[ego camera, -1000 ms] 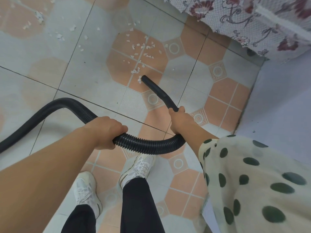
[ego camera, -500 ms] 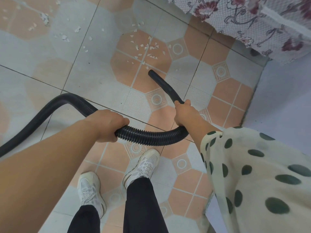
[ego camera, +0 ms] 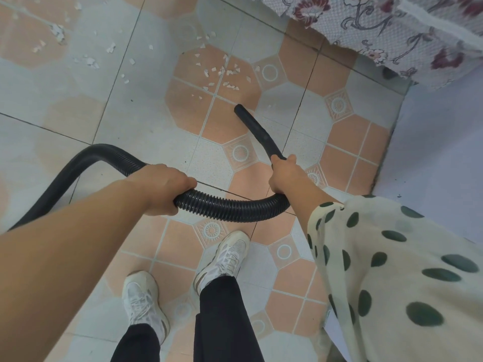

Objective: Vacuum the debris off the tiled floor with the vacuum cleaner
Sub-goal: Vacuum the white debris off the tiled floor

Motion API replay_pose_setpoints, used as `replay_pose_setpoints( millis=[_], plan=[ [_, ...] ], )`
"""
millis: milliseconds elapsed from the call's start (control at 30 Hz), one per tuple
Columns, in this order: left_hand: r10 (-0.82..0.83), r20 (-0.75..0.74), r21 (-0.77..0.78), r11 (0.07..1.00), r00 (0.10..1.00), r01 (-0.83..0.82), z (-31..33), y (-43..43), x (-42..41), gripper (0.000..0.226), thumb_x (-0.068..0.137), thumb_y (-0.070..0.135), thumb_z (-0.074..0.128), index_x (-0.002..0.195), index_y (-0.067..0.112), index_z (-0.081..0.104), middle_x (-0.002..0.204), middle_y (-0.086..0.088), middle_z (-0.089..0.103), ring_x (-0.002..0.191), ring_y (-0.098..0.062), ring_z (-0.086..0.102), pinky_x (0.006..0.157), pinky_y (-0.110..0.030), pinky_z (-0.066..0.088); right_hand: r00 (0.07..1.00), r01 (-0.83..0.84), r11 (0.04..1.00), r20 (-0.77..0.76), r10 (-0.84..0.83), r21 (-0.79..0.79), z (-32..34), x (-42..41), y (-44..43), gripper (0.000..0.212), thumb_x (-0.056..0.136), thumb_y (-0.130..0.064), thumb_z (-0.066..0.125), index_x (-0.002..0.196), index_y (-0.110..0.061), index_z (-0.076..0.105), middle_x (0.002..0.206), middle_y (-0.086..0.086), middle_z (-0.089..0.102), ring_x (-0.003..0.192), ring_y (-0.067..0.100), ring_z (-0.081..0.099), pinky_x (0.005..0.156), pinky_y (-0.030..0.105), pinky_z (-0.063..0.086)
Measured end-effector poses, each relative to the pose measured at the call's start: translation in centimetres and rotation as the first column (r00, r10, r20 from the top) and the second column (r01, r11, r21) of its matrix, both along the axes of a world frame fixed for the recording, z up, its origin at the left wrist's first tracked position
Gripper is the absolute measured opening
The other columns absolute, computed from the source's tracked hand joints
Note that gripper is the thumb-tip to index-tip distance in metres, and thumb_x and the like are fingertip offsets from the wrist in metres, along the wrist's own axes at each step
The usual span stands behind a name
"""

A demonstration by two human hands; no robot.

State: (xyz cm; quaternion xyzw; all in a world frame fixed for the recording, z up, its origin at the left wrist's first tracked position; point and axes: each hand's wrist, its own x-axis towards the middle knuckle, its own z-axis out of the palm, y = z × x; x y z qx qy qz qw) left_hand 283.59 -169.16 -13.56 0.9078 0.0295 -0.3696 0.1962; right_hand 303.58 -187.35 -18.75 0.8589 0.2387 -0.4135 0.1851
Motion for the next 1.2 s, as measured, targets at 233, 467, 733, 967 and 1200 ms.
replay_pose_setpoints(
  millis=[233,467,733,967,1200],
  plan=[
    [-0.012,-0.009,-0.024,1.000,1.000,0.012,0.3,-2.3,2.8,0.022,0.076,0.021,0.057,0.081,0.031,0.038,0.080,0.009,0.055,0.071,-0.013,0.053,0.059,-0.026,0.035,0.991,0.135,0.989,0.024,-0.133,-0.061,1.0,2.1,-3.8,0.062,0.087,-0.003,0.055,0.143,-0.016,0.034,0.134,0.018,0.030,0.096,0.034,0.056,0.072,0.036,0.046],
    [0.008,-0.036,-0.005,1.000,0.999,-0.008,-0.3,-3.1,4.9,0.020,0.078,0.020,0.057,0.085,0.029,0.041,0.077,0.009,0.052,0.071,-0.013,0.052,0.053,-0.024,0.031,0.987,0.144,0.988,0.075,-0.140,-0.050,0.6,4.6,-4.5,0.060,0.088,-0.005,0.056,0.142,-0.013,0.034,0.131,0.018,0.031,0.085,0.029,0.047,0.071,0.034,0.042],
    [0.080,-0.049,0.017,0.997,0.996,-0.080,-0.2,-2.2,7.2,0.020,0.078,0.019,0.056,0.083,0.029,0.039,0.075,0.008,0.051,0.069,-0.013,0.052,0.053,-0.024,0.032,0.991,0.122,0.992,0.064,-0.121,-0.016,-0.4,7.9,-2.3,0.064,0.086,-0.005,0.058,0.144,-0.015,0.032,0.130,0.019,0.030,0.089,0.032,0.056,0.079,0.037,0.052],
    [0.194,-0.015,0.053,0.980,0.981,-0.193,-0.7,-1.0,8.9,0.020,0.078,0.019,0.057,0.085,0.027,0.041,0.074,0.007,0.050,0.065,-0.013,0.048,0.050,-0.025,0.028,0.995,-0.003,1.000,0.102,0.001,0.026,-0.2,12.1,1.9,0.056,0.088,-0.005,0.053,0.140,-0.012,0.036,0.132,0.019,0.030,0.088,0.034,0.056,0.070,0.036,0.043],
    [0.253,-0.004,0.051,0.966,0.968,-0.252,-1.1,-0.5,9.2,0.018,0.077,0.019,0.057,0.084,0.026,0.042,0.073,0.007,0.051,0.066,-0.015,0.050,0.050,-0.025,0.029,0.990,-0.122,0.992,0.078,0.120,0.027,-0.3,13.2,3.9,0.053,0.089,-0.006,0.052,0.139,-0.012,0.037,0.132,0.020,0.031,0.084,0.032,0.051,0.072,0.037,0.042]
  ],
)
